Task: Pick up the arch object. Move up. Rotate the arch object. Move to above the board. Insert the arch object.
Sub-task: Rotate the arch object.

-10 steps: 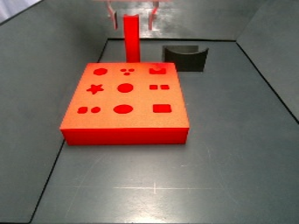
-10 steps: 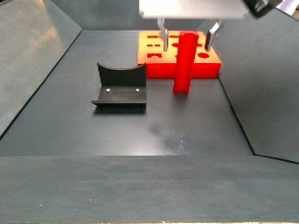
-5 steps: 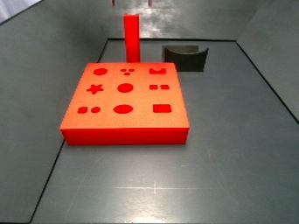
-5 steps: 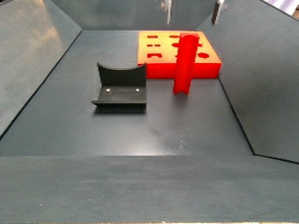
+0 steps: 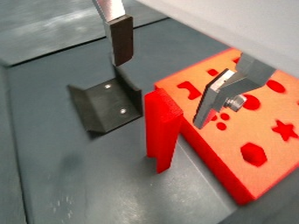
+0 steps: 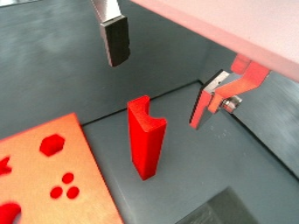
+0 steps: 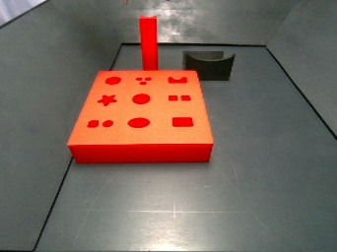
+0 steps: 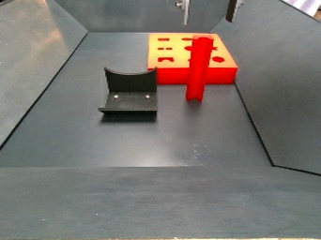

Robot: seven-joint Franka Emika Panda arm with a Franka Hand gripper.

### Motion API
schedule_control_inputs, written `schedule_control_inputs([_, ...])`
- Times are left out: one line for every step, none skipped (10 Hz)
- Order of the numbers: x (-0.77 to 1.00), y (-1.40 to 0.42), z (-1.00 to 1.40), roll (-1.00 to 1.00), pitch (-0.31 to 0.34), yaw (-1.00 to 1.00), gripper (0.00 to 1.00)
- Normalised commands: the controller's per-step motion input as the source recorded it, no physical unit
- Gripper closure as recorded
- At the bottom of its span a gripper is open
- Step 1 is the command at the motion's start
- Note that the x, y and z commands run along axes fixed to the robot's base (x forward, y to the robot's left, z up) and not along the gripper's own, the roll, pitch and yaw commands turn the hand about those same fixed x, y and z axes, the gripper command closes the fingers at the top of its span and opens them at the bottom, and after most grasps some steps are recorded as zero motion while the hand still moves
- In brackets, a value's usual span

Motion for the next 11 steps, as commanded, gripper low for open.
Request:
schedule_control_inputs([0.03, 0.02, -0.03, 0.0, 0.006, 1.0, 0.0])
schedule_control_inputs([0.03, 0.02, -0.03, 0.0, 0.006, 1.0, 0.0])
schedule_control_inputs([0.03, 0.02, -0.03, 0.0, 0.006, 1.0, 0.0])
schedule_control_inputs([0.03, 0.01, -0.03, 0.0, 0.006, 1.0, 0.0])
schedule_control_inputs([0.03, 0.01, -0.03, 0.0, 0.007, 1.0, 0.0])
schedule_control_inputs([0.03, 0.01, -0.03, 0.0, 0.007, 1.0, 0.0])
schedule_control_inputs([0.03, 0.01, -0.03, 0.0, 0.007, 1.0, 0.0])
schedule_control_inputs([0.03, 0.01, -0.03, -0.01, 0.007, 1.0, 0.0])
schedule_control_inputs([0.03, 0.01, -0.03, -0.01, 0.007, 1.0, 0.0])
schedule_control_inputs([0.03, 0.01, -0.03, -0.01, 0.007, 1.0, 0.0])
schedule_control_inputs([0.03, 0.01, -0.03, -0.01, 0.008, 1.0, 0.0])
